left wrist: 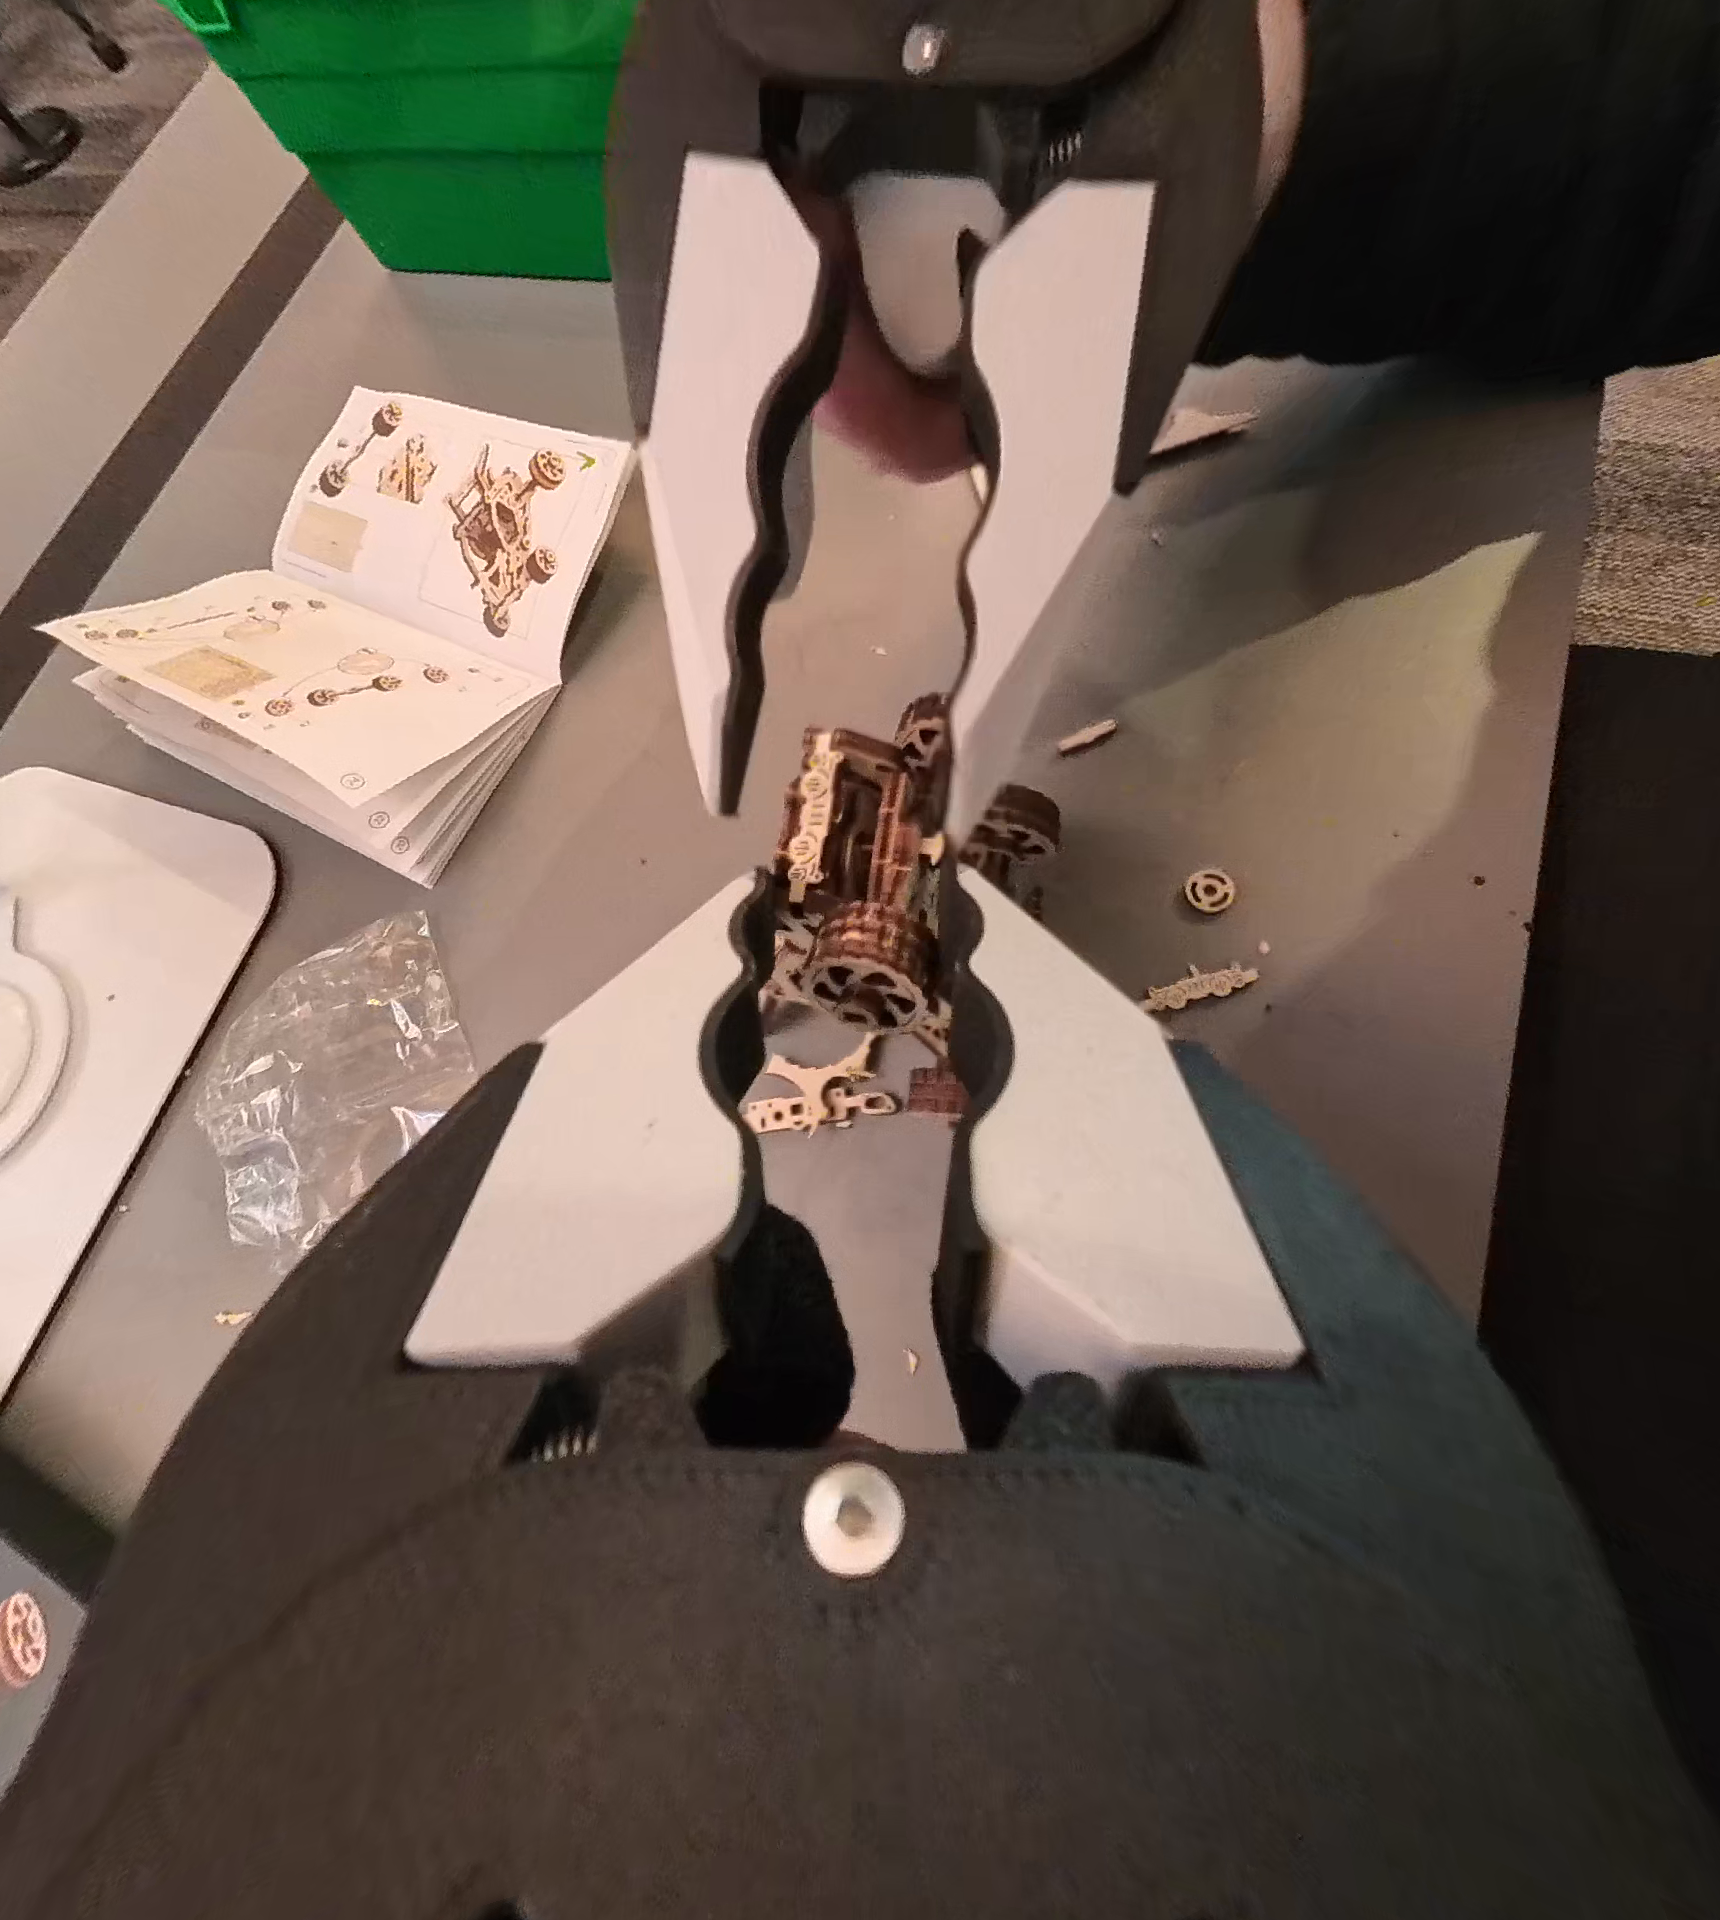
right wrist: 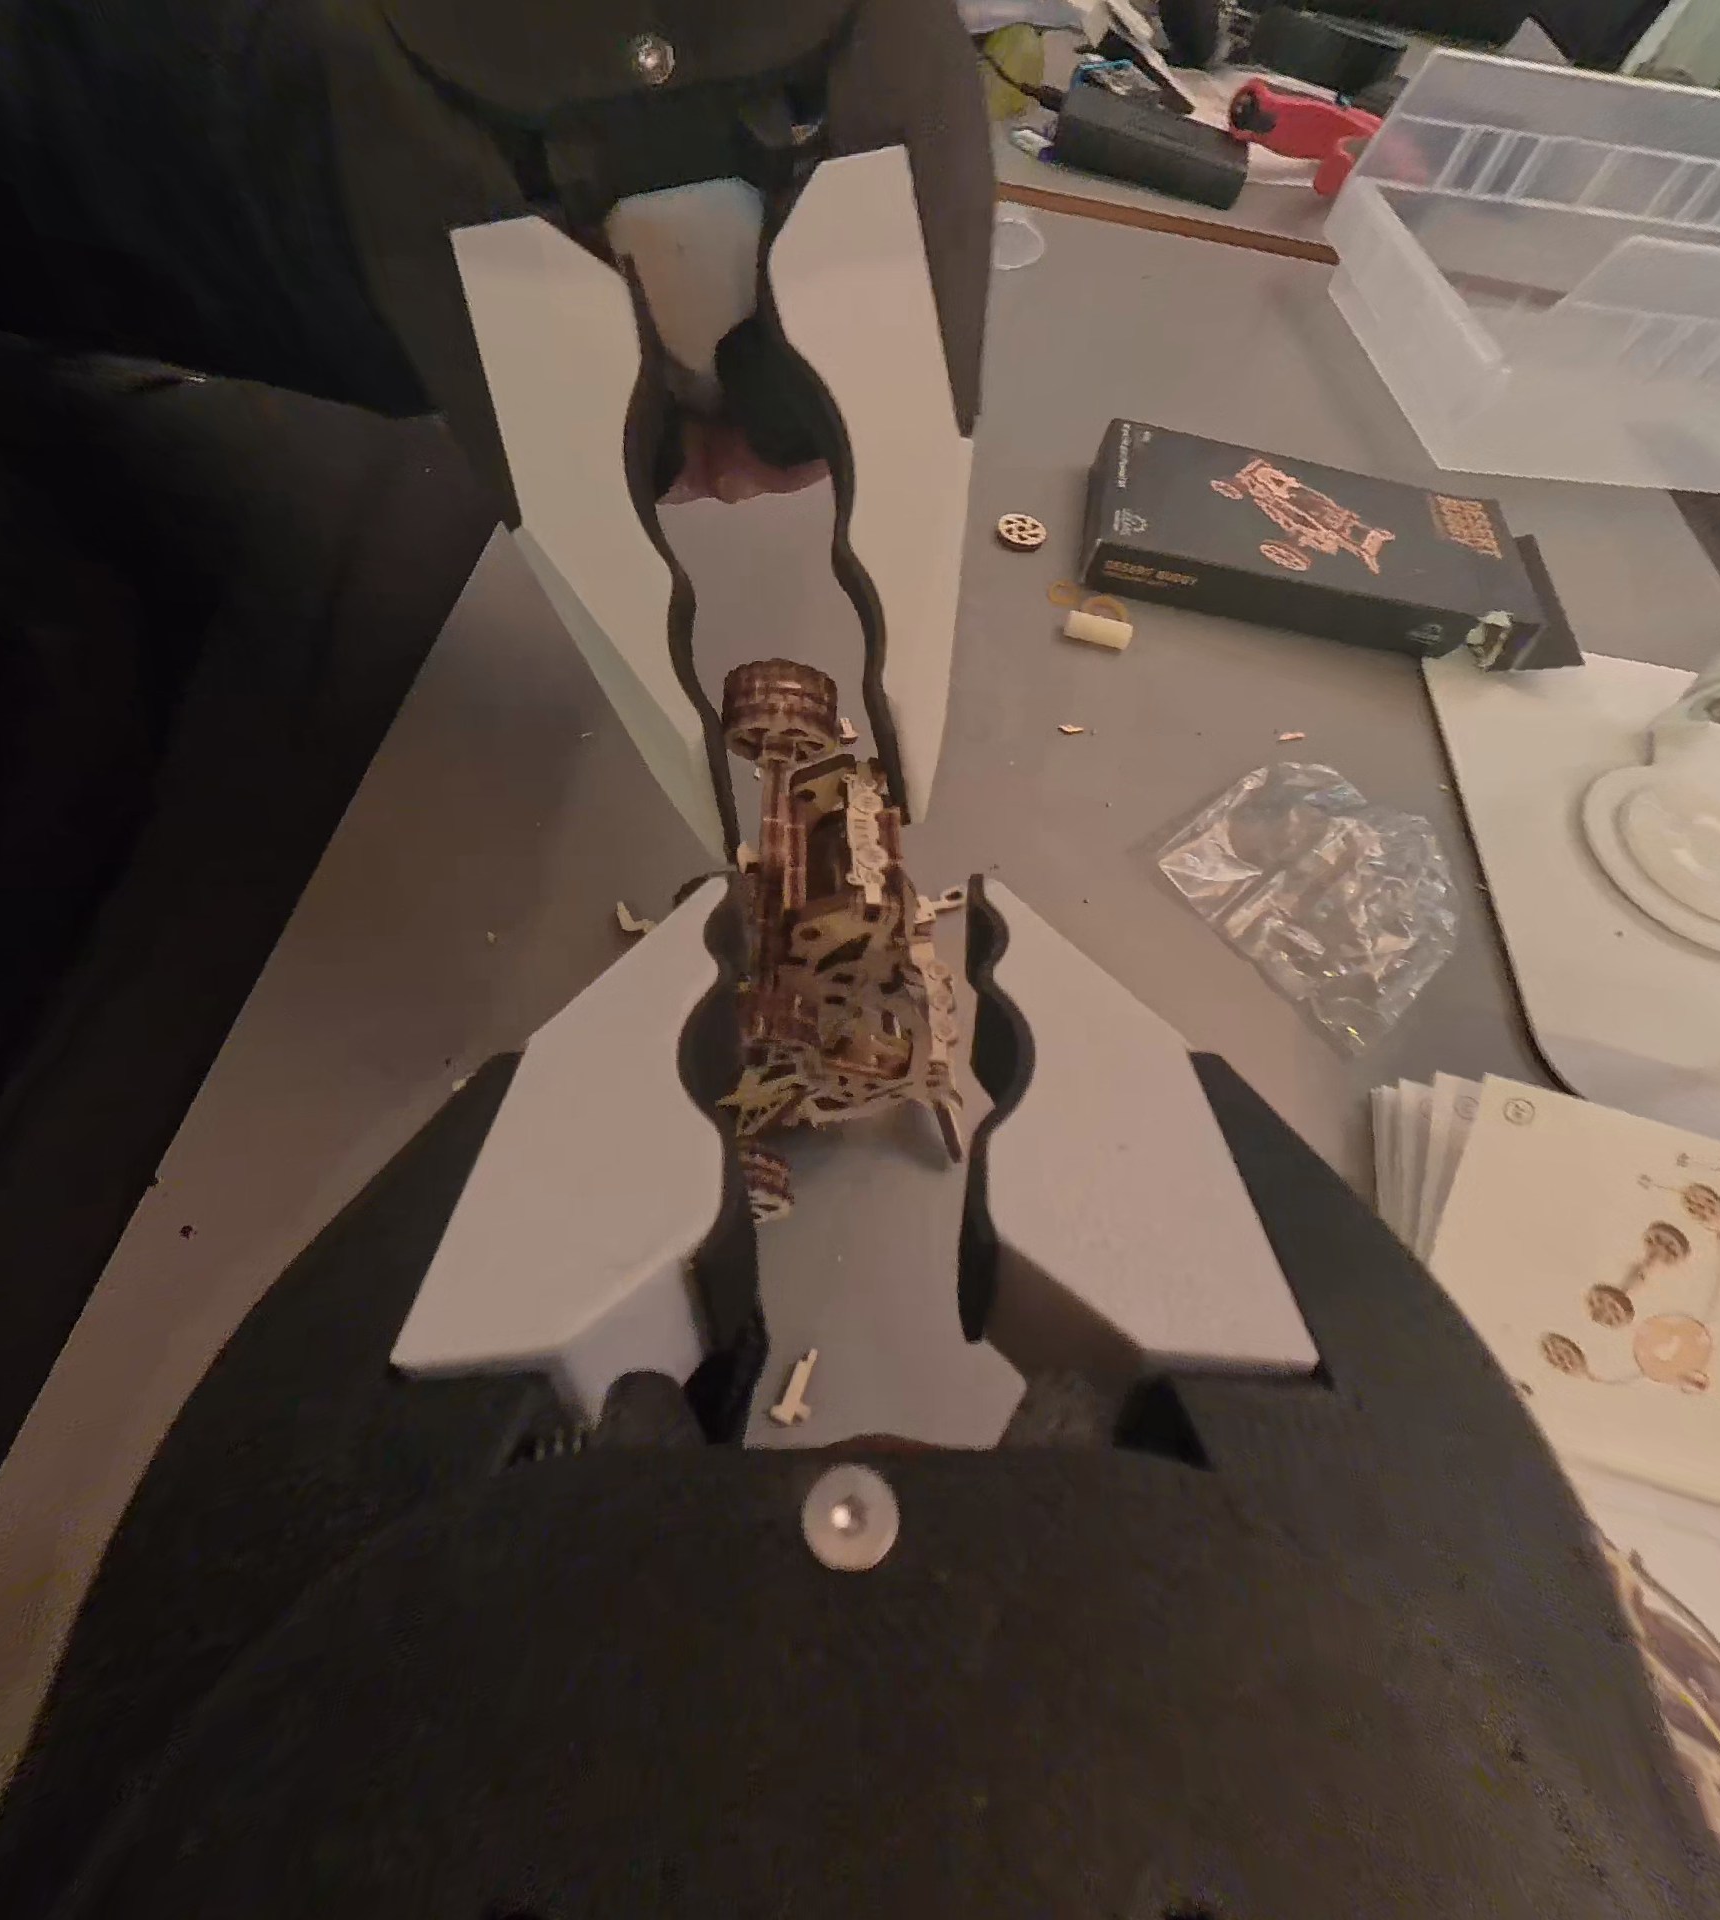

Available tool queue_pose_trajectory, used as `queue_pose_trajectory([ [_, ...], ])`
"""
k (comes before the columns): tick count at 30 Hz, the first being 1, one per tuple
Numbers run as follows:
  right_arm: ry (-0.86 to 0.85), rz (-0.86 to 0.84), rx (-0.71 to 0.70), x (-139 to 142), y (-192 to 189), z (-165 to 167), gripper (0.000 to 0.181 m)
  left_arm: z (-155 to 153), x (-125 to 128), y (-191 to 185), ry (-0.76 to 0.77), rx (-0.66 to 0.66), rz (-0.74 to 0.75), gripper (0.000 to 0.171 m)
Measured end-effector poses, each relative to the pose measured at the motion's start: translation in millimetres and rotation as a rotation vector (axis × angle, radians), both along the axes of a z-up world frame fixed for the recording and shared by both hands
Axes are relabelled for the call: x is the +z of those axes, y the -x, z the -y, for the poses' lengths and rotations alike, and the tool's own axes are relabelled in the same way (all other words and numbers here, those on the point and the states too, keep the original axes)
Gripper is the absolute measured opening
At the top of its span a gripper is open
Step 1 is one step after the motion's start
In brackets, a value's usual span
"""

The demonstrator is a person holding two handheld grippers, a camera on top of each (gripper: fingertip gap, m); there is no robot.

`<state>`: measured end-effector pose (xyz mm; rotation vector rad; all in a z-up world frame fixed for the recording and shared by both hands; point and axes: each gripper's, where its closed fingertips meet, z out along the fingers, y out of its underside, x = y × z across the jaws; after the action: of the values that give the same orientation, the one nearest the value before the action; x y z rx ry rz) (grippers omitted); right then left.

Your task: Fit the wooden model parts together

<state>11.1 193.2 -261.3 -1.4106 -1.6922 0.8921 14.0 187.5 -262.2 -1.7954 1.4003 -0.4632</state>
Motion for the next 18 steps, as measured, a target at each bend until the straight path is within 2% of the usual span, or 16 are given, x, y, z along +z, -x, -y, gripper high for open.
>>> queue_pose_trajectory([
  [4,-0.115,-0.002,-0.016,15.6,-12.7,5.3,0.020,-1.0,-0.1,-1.0,-0.008,0.019,-0.005,0.028],
  [8,-0.161,0.072,0.012,12.1,-10.7,23.4,0.017,-0.7,-0.1,-4.0,-0.014,0.024,-0.011,0.027],
  [18,-0.305,0.277,-0.064,6.4,-9.8,14.5,0.008,-1.6,-1.0,-7.5,-0.065,0.028,-0.069,0.027],
])
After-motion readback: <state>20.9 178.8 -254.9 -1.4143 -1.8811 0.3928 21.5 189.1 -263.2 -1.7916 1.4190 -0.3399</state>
